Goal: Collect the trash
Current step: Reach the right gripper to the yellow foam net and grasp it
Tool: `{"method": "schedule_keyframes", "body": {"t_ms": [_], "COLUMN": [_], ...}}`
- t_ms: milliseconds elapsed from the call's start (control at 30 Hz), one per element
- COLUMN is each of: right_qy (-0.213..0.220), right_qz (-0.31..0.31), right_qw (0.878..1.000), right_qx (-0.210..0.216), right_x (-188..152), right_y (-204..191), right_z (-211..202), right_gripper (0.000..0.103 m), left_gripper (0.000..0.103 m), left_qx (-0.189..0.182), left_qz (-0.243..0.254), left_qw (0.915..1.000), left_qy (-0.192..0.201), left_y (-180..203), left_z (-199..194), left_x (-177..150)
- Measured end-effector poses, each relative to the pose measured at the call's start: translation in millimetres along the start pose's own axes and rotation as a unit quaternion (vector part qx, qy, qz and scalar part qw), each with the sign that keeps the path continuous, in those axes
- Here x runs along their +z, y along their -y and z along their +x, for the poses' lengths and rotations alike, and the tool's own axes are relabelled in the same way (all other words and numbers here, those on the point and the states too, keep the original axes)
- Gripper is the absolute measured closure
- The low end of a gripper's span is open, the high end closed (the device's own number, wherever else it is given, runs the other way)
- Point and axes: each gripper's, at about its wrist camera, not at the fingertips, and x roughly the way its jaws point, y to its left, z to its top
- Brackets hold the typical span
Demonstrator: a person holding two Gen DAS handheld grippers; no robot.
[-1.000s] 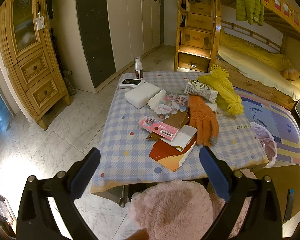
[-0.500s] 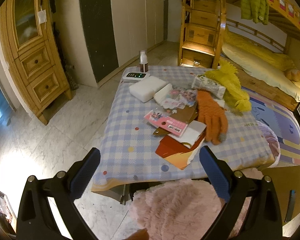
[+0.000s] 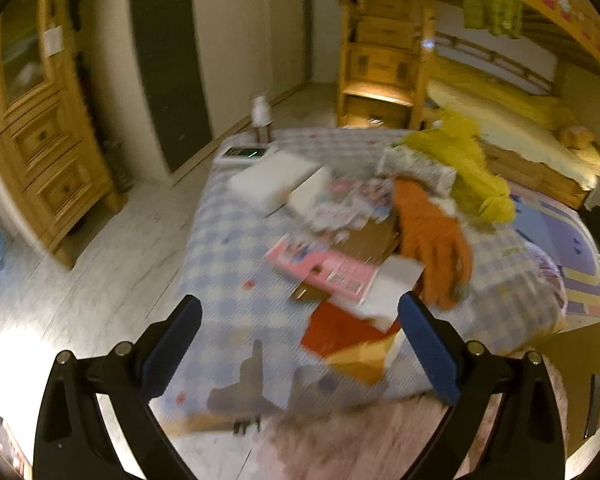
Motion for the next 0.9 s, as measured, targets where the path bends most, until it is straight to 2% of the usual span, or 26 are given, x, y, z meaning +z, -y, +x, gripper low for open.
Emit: {"method": "schedule_keyframes", "body": {"t_ms": [133,367,500,600,667,800,900], "right_qy": [-0.011,-0.006,-0.013,-0.016,-0.011,-0.001,0.007], "right_qz": [-0.011,0.009,0.018,0.022,0.025,0.024,0.021], "right_qw": [1.0,1.0,1.0,1.0,1.0,1.0,1.0], "right_qx": [-0.015,-0.007,0.003,0.007,0.015,0.017,0.019], "right_x": [6.3,11.4,10.9,11.0,10.8,13.9,15.8], "right_y": [5.4,14.9,19.1,20.2,20.8,18.7,17.0], "right_z": [15.8,30.1,37.4,40.8,40.5,38.9,36.1], "right_gripper": [0.005,0.005,0.005,0.005,0.006,0.006,0.007], "left_gripper": [0.011,0.018,0.024,0.025,0.03,0.047,0.067], "left_qx": [-0.033,-0.037,-0.057,-0.072,-0.086,-0.105,-0.106], "left_qz": [0.027,0.059,0.051,0.04,0.028,0.01,0.004], "left_qw": [0.9991,0.997,0.995,0.9937,0.9924,0.9915,0.9919], "left_qy": [0.008,-0.034,-0.064,-0.076,-0.083,-0.077,-0.071], "left_y": [11.7,26.8,23.2,20.0,15.5,7.5,4.3], "left_z": [25.5,80.4,102.9,110.6,115.3,111.1,106.8], "left_x": [17.3,27.5,27.1,26.3,25.2,29.7,31.8]}}
